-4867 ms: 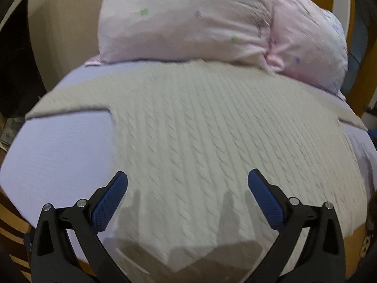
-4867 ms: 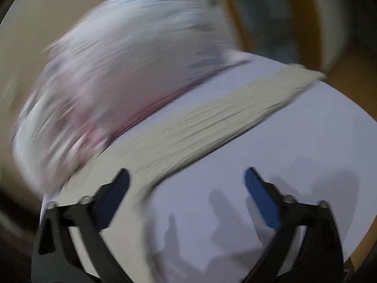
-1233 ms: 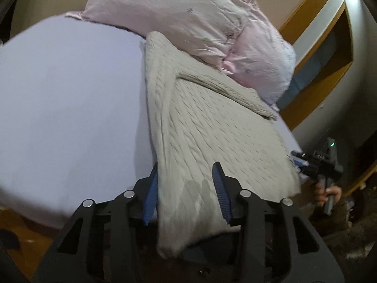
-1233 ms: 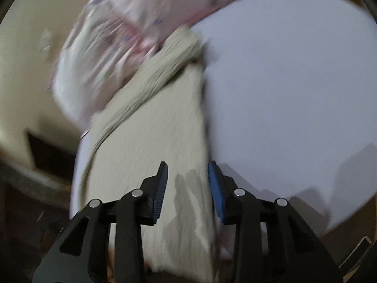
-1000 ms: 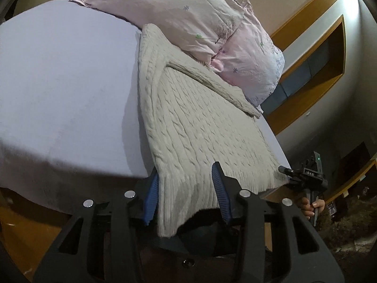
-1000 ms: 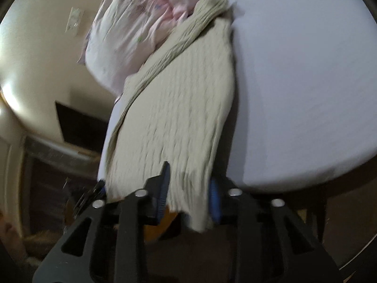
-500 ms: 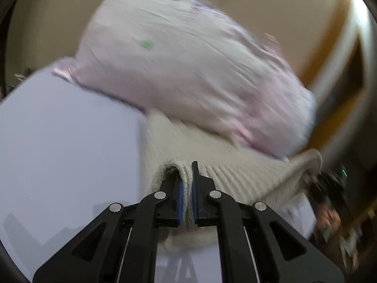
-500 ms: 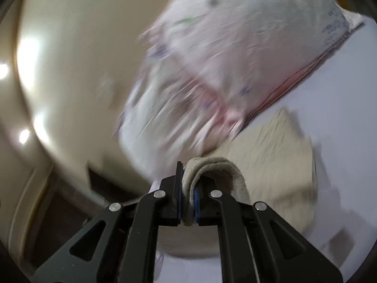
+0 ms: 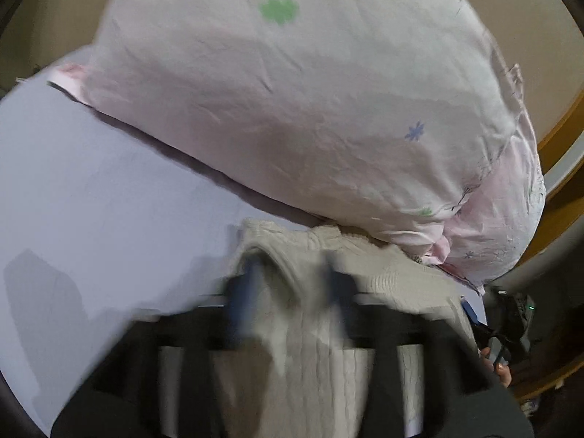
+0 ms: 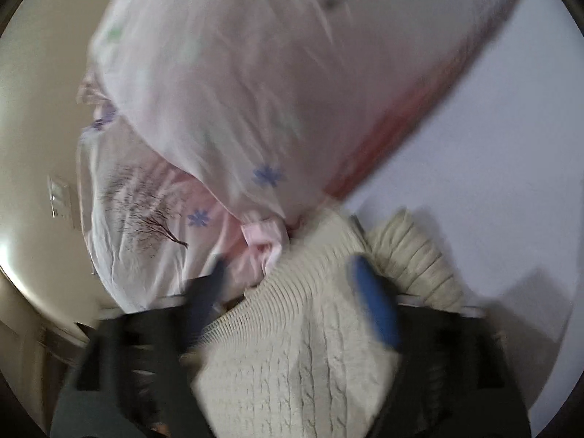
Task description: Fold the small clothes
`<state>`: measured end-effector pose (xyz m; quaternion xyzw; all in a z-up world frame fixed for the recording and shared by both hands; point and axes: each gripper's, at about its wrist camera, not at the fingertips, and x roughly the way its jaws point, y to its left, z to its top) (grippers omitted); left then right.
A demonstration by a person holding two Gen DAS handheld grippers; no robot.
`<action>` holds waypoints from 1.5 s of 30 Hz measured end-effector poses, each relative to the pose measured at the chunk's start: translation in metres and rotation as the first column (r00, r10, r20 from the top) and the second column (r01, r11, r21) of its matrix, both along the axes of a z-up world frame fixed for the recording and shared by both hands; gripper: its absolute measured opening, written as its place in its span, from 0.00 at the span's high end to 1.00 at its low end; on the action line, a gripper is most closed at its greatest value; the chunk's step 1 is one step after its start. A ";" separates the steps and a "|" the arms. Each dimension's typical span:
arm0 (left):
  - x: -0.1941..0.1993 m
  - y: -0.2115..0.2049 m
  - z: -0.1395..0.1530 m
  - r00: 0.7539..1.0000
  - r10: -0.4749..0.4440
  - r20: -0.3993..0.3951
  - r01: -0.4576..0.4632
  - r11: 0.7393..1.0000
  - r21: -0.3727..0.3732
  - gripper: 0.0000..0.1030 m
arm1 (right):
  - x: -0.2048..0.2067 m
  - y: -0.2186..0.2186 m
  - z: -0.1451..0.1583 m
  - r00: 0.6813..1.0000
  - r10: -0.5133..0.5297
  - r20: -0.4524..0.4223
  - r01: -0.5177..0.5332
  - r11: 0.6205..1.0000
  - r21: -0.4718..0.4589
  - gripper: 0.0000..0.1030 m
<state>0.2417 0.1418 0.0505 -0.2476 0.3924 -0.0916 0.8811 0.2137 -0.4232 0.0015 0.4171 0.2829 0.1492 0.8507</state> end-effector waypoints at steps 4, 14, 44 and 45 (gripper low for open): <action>-0.022 0.007 0.006 1.000 -0.014 0.011 0.014 1.000 0.013 0.15 | -0.009 -0.008 0.008 0.997 0.017 0.077 -0.016 1.000 -0.016 0.02; -0.050 -0.012 -0.040 0.991 -0.068 -0.115 0.057 0.994 -0.091 0.58 | -0.009 -0.015 0.001 0.997 0.045 0.063 -0.051 0.994 0.095 0.02; -0.061 -0.203 0.014 0.940 -0.340 0.014 0.340 0.940 -0.041 0.39 | 0.005 -0.041 -0.004 0.912 0.307 -0.273 -0.334 0.941 -0.058 0.02; -0.060 -0.201 0.004 0.941 -0.338 -0.026 0.336 0.940 -0.056 0.39 | 0.008 -0.038 -0.010 0.901 0.317 -0.296 -0.345 0.938 -0.047 0.02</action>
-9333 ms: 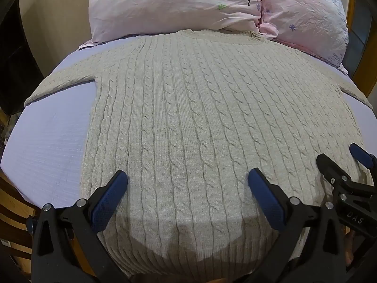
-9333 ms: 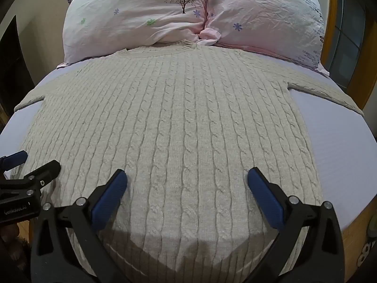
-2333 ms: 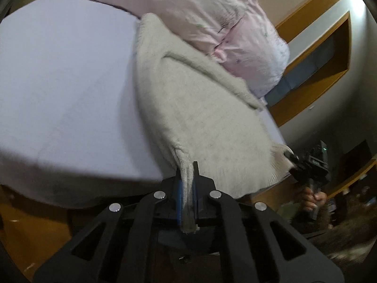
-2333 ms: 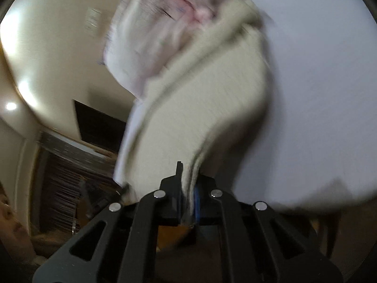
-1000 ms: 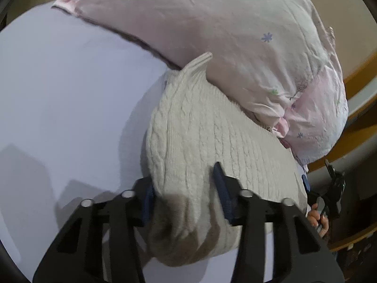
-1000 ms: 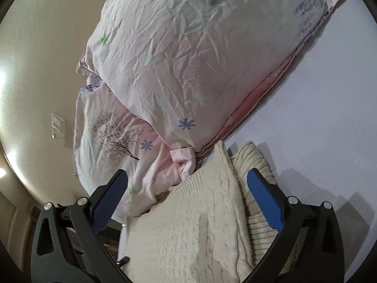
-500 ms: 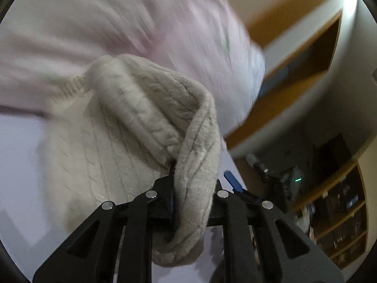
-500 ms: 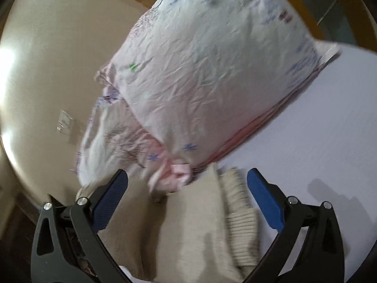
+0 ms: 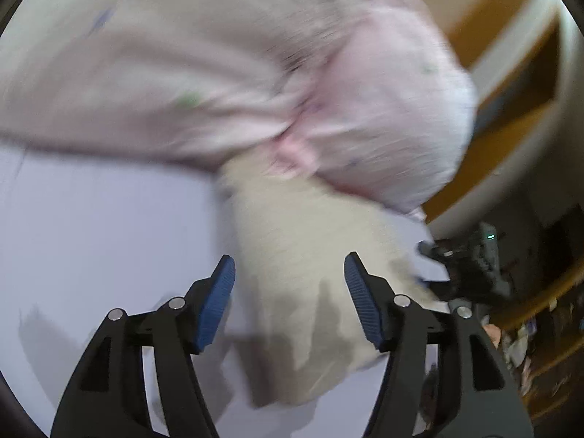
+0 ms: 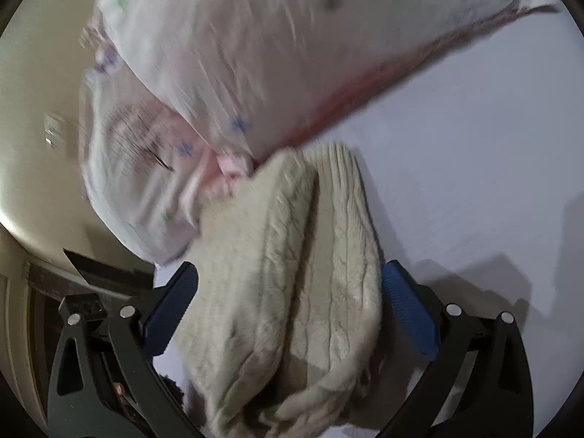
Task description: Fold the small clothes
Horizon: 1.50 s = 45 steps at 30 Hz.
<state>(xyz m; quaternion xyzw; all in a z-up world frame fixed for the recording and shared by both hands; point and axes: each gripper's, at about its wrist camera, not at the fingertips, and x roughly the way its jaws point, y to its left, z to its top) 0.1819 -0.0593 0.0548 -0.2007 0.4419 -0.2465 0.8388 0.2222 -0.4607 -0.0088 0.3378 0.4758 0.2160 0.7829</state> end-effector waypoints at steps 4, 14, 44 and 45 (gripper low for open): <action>-0.005 -0.006 -0.022 0.998 -0.027 -0.061 0.026 1.000 -0.017 0.26 | -0.002 0.003 -0.007 1.000 0.006 -0.019 -0.006 1.000 0.015 0.02; 0.015 -0.050 -0.043 0.995 -0.060 -0.079 0.056 0.997 -0.046 0.22 | -0.018 0.024 -0.007 0.998 0.046 0.045 -0.041 0.993 -0.115 0.51; -0.110 0.033 -0.005 0.977 0.071 0.202 -0.146 0.910 0.388 0.08 | -0.106 0.106 0.032 0.947 0.030 0.320 0.094 0.927 -0.363 0.24; -0.119 0.032 -0.007 0.977 0.073 0.199 -0.153 0.894 0.422 0.04 | -0.119 0.105 0.035 0.939 0.022 0.344 0.116 0.919 -0.375 0.10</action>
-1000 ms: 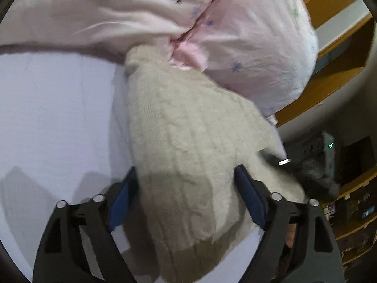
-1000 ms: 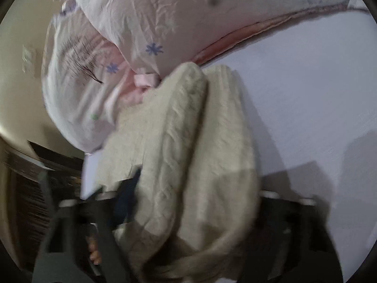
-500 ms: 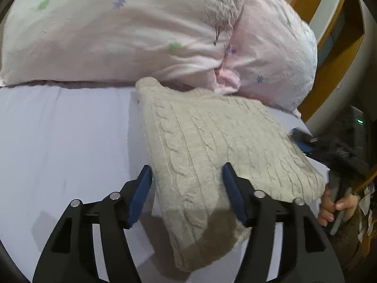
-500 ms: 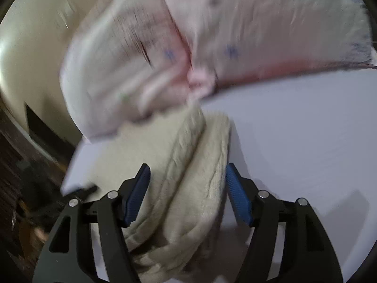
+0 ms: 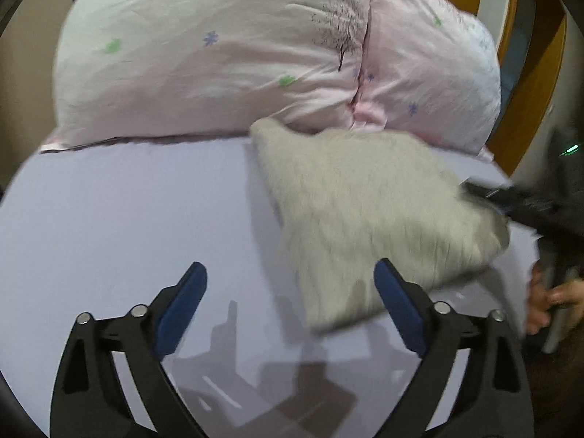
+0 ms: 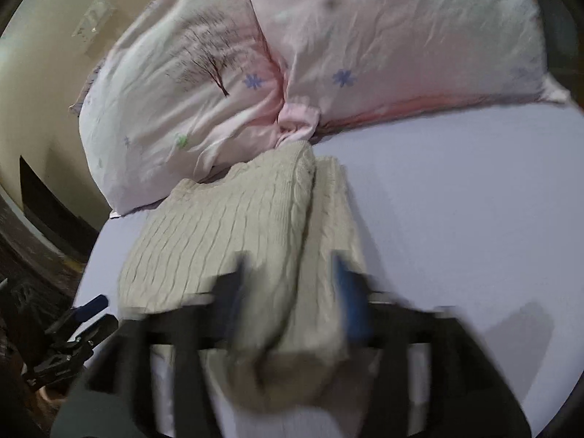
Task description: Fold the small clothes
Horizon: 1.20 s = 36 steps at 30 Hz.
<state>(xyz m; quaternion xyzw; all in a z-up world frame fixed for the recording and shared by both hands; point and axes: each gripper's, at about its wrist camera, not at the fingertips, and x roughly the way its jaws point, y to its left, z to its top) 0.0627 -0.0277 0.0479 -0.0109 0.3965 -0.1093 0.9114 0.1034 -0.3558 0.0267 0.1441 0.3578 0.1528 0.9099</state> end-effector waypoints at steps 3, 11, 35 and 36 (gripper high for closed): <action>-0.018 -0.008 -0.009 0.999 0.026 -0.031 -0.023 0.997 0.078 0.01 | -0.044 0.005 0.002 0.997 -0.065 0.052 0.070 0.991 -0.111 0.02; -0.015 -0.024 -0.035 0.993 0.052 -0.109 -0.035 0.988 0.150 0.01 | -0.057 0.055 -0.042 0.995 0.015 -0.101 -0.040 0.967 -0.251 0.02; -0.016 -0.022 -0.045 0.993 0.074 -0.097 -0.060 0.988 0.143 0.01 | -0.060 0.081 -0.055 0.994 -0.017 -0.105 -0.026 0.919 -0.392 0.02; -0.016 -0.022 -0.045 0.993 0.073 -0.097 -0.059 0.988 0.143 0.01 | -0.060 0.081 -0.055 0.994 -0.017 -0.105 -0.026 0.919 -0.392 0.02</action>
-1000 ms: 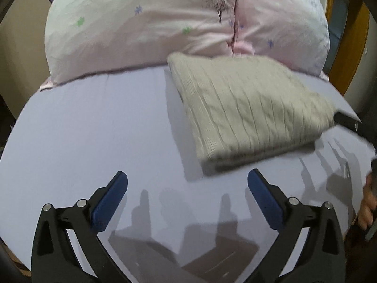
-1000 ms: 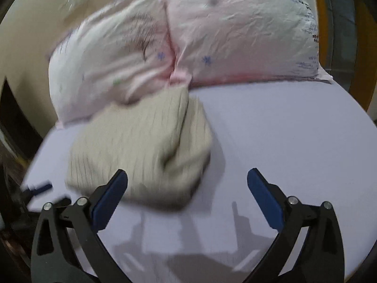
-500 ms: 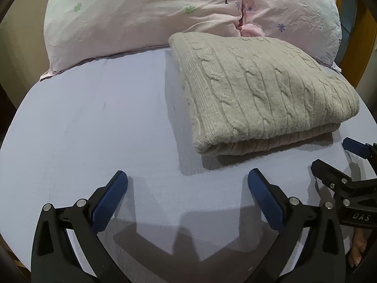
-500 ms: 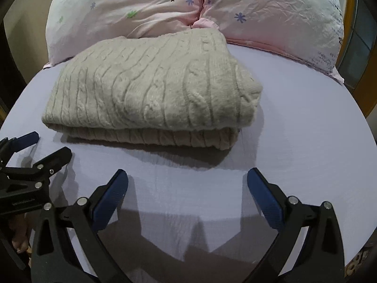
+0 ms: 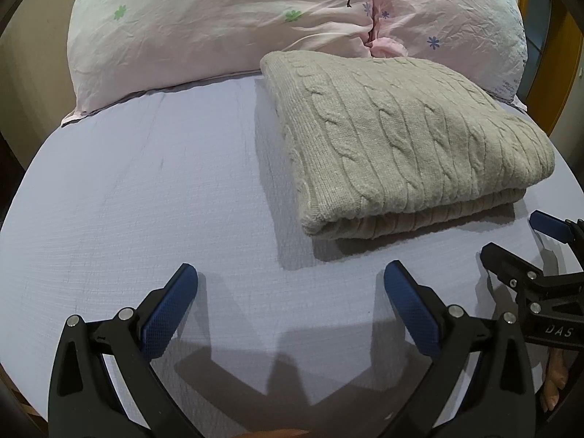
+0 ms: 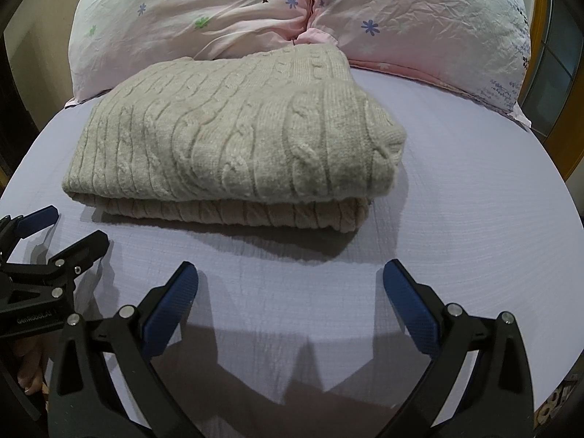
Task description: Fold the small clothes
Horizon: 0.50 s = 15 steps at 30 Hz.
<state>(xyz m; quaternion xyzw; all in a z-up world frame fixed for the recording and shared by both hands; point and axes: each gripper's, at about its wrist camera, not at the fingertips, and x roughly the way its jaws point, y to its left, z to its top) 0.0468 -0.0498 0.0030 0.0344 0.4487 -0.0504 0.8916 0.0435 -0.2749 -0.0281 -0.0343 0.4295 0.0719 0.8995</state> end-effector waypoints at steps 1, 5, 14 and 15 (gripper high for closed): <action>0.000 0.000 0.000 1.000 -0.001 0.000 0.001 1.000 0.000 0.01 | 0.000 0.000 0.000 1.000 0.000 0.000 0.000 1.000 0.000 0.02; 0.000 0.000 0.000 1.000 -0.002 0.000 0.002 1.000 0.000 0.01 | 0.000 0.000 0.000 1.000 0.000 0.000 0.000 1.000 0.000 0.02; 0.000 0.000 0.000 1.000 -0.005 0.000 0.005 1.000 0.000 0.01 | -0.001 0.000 -0.001 1.000 -0.002 0.001 0.002 1.000 0.000 0.02; 0.000 0.000 0.000 1.000 -0.004 0.000 0.004 1.000 0.000 0.01 | -0.001 0.000 -0.001 1.000 -0.002 0.001 0.002 1.000 0.000 0.02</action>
